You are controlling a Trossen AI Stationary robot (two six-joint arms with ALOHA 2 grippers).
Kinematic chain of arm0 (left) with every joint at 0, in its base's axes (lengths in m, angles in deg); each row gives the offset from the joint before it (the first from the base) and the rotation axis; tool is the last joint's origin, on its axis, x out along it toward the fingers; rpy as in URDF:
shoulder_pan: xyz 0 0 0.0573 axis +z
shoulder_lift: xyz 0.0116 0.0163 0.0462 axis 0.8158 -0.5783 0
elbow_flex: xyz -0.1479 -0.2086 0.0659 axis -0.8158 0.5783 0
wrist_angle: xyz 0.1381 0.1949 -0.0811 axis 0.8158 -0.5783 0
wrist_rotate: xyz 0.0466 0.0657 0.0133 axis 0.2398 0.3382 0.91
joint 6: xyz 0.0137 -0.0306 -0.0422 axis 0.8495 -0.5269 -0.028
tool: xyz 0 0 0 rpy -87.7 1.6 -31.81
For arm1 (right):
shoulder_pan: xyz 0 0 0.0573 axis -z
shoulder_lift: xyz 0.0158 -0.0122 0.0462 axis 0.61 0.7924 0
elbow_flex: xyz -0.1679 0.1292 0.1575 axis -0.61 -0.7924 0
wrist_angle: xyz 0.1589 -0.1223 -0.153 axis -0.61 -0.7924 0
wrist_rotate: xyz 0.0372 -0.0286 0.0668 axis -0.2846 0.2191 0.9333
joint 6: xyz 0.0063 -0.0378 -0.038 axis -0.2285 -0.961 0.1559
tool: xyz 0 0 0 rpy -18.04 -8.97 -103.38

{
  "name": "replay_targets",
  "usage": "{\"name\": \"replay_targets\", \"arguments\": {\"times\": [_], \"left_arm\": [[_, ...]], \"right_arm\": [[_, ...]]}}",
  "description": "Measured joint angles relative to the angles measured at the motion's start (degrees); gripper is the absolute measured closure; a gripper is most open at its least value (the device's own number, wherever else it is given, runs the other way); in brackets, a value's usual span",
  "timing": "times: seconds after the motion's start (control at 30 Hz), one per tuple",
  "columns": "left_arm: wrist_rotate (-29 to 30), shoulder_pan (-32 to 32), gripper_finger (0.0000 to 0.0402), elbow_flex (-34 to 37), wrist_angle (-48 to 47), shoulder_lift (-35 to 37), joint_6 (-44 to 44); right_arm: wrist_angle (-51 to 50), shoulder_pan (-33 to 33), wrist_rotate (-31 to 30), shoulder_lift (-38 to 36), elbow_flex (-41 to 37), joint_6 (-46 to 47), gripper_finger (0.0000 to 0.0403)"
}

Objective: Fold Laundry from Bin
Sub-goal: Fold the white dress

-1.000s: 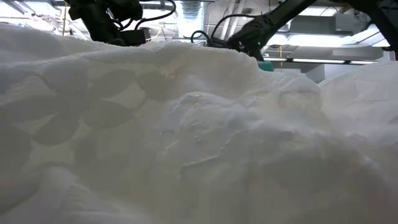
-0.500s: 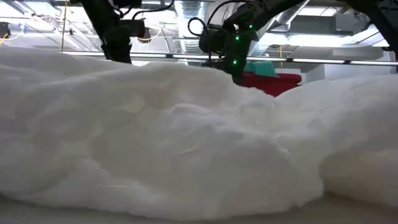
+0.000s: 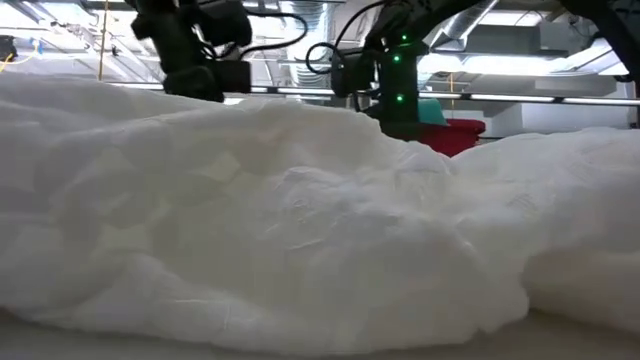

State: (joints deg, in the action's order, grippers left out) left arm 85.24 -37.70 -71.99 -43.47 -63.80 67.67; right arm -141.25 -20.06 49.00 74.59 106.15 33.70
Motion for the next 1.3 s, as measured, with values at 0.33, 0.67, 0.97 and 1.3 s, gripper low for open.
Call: {"name": "replay_targets", "arguments": {"times": [0.33, 0.67, 0.97, 1.3], "left_arm": [[-2.9, -3.2, 0.0234, 0.0, 13.1, -9.4, -2.0], [-1.6, -3.1, 0.0233, -10.3, 4.0, -8.4, -1.9], [1.3, 0.7, 0.0234, -1.1, 0.7, 2.7, -15.6], [8.9, 0.1, 0.0235, 18.9, 10.2, 16.7, -44.5]], "right_arm": [[-15.7, -3.7, -4.4, -1.3, -7.6, 24.9, 0.0381], [-15.8, -5.6, 2.3, -7.4, -21.5, 35.6, 0.0381], [-12.8, -5.6, 6.7, -19.8, -31.2, 43.2, 0.0381], [-9.7, -6.6, 8.7, -26.2, -34.7, 46.6, 0.0381]]}}
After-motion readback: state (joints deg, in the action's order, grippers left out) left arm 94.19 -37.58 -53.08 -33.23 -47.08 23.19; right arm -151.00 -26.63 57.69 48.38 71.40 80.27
